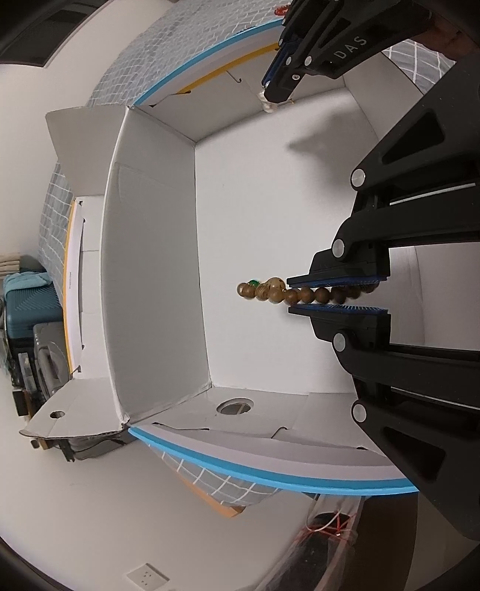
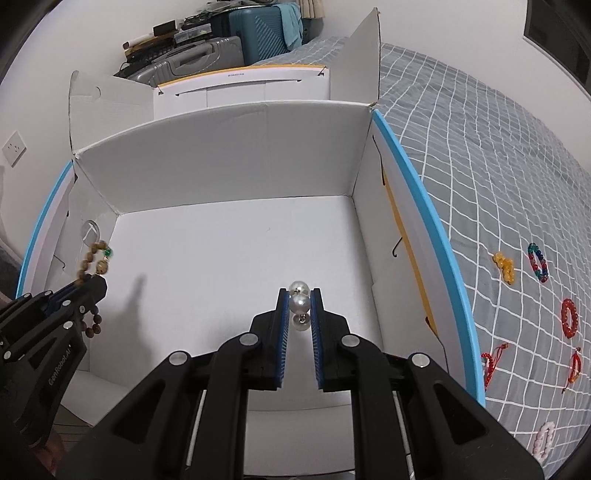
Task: Organize jewelry
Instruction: 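Open the left tool while the right tool opens, dropping both items in the box, then move both open tools back over the remaining bracelets on the bed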
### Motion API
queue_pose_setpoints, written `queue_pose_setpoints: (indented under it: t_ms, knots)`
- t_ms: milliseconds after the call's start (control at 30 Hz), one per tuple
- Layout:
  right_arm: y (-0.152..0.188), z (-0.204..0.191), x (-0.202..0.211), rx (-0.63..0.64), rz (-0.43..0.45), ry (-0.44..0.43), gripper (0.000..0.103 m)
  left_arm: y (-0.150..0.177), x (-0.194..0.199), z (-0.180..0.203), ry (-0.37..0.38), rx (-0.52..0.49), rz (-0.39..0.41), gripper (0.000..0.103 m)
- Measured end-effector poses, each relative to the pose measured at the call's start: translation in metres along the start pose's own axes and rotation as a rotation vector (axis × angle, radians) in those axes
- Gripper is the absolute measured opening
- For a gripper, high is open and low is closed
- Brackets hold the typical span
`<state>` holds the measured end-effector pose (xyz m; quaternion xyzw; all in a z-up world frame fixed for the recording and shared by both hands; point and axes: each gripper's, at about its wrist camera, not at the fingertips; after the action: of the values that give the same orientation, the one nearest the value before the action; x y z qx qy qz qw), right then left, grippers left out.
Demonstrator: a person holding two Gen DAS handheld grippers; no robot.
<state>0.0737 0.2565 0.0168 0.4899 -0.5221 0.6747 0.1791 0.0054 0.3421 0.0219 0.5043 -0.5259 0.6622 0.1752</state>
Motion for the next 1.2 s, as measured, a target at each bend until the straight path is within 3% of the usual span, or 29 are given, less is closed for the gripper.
queue_pose_setpoints:
  t_ms: [133, 200, 333, 367, 400, 600, 867, 1200]
  knots:
    - [0.001, -0.002, -0.002, 0.003, -0.006, 0.001, 0.012, 0.001, 0.000, -0.002, -0.008, 0.004, -0.001, 0.011]
    - [0.002, -0.003, 0.000, 0.002, -0.002, -0.003, 0.024, 0.000, 0.001, -0.003, -0.010, 0.008, -0.001, 0.015]
    - [0.001, -0.002, 0.014, -0.006, 0.034, -0.009, 0.042, 0.000, 0.013, -0.006, -0.032, 0.016, 0.036, 0.039]
    - [0.000, 0.000, 0.020, -0.008, 0.048, -0.007, 0.053, 0.000, 0.017, -0.007, -0.039, 0.018, 0.049, 0.047]
    - [-0.002, 0.003, 0.028, -0.016, 0.070, -0.005, 0.063, 0.000, 0.024, -0.006, -0.044, 0.015, 0.074, 0.048]
    - [-0.007, 0.030, 0.075, -0.058, 0.192, 0.044, 0.091, -0.001, 0.056, 0.003, -0.038, 0.000, 0.163, 0.068]
    - [0.007, 0.081, 0.116, -0.108, 0.262, 0.112, 0.095, 0.003, 0.088, 0.048, 0.031, -0.051, 0.244, 0.091]
    - [0.046, 0.154, 0.156, -0.175, 0.302, 0.186, 0.095, 0.010, 0.109, 0.120, 0.128, -0.136, 0.303, 0.097]
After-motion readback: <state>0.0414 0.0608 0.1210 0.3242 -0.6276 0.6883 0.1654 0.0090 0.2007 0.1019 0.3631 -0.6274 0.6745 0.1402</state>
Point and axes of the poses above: each gripper's, at about its wrist camera, not at the fingertips, and x roughly against the way its jaws point, z to its right, y to its underside, and after that the axes turned 2 degrees about -x, right-handed
